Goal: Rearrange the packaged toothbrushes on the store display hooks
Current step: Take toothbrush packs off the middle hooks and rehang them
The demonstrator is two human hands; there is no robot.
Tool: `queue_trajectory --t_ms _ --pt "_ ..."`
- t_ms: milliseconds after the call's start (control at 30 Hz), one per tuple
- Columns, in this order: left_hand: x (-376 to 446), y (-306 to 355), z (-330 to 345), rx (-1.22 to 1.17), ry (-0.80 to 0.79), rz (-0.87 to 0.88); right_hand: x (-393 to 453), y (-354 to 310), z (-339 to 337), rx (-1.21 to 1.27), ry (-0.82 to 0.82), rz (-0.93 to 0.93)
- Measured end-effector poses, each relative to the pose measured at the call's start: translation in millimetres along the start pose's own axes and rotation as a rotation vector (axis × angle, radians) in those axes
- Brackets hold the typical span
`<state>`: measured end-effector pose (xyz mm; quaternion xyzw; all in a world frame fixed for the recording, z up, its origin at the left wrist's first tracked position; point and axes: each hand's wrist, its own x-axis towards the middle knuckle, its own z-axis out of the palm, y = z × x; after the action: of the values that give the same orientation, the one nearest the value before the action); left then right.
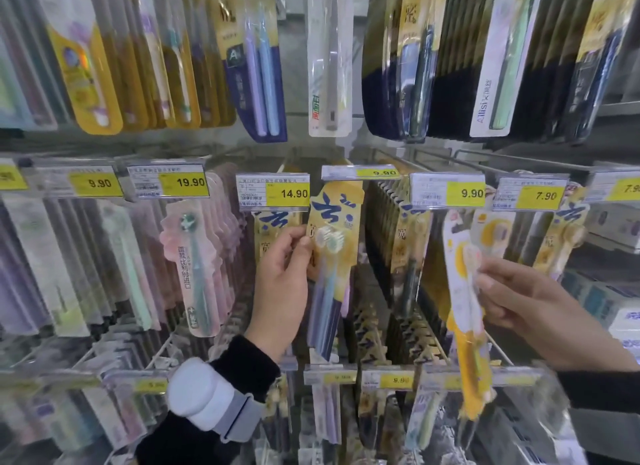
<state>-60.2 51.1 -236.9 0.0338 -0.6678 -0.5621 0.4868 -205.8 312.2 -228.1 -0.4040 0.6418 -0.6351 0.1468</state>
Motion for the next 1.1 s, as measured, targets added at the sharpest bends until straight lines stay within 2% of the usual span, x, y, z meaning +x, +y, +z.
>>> queue_trajectory --t_ms 233,367,433,667,933,1100 --pt "3.0 -8.7 -6.6 0.004 0.010 -0.049 2.7 14.1 1.1 -0.165 0.062 0.114" --pt "1.9 -7.5 -10.3 0.033 0.015 -0.033 14.8 15.9 27.5 -0.203 0.018 0.112" --pt "0.3 -8.3 -13.2 0.053 0.019 -0.029 22.6 15.4 40.6 -0.191 0.006 0.092" --pt "-11.8 -21.3 -16.4 0.128 0.038 -0.083 43.4 11.9 76.1 -0.154 0.118 -0.029" --pt "-37.0 -29.6 -22.5 0.212 0.024 -0.151 57.3 17.1 83.7 -0.179 0.218 -0.085" --pt "-37.7 -38.5 -29.2 0.253 0.068 -0.215 60.9 23.3 82.9 -0.296 0.160 -0.056"
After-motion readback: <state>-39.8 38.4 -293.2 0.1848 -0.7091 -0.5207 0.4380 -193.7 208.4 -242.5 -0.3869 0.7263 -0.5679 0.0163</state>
